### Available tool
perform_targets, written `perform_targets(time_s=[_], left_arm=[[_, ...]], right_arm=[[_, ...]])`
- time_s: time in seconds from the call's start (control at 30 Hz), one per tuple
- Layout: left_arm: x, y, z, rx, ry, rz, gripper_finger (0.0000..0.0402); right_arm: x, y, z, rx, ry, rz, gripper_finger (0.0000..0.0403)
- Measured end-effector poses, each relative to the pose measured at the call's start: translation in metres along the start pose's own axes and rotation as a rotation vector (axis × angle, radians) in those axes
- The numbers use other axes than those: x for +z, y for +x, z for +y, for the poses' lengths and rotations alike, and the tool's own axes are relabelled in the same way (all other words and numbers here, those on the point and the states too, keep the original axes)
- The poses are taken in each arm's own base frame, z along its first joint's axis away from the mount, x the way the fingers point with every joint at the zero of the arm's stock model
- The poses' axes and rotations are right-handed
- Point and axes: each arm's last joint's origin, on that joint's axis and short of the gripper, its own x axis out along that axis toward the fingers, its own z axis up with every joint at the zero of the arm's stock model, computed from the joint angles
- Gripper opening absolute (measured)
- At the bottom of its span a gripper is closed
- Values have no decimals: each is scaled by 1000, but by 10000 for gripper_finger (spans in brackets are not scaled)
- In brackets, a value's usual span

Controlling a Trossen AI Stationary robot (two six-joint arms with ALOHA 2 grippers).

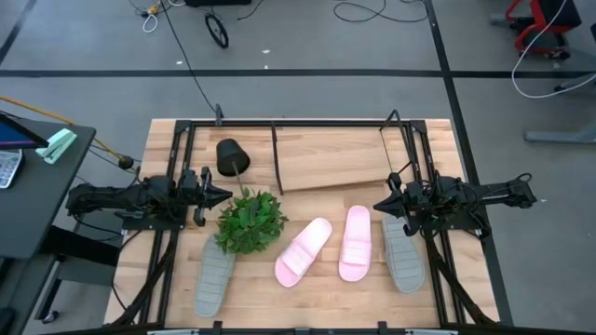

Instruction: Pick and place slides into the shelf

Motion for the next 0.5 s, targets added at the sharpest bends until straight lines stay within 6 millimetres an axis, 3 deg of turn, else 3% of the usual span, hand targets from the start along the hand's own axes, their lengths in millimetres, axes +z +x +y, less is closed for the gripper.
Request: perform_targets(time_s=[0.5], left_arm=[[0, 0, 0, 1, 1, 0, 36]], right_arm=[[0, 0, 0, 0, 0, 0, 14]])
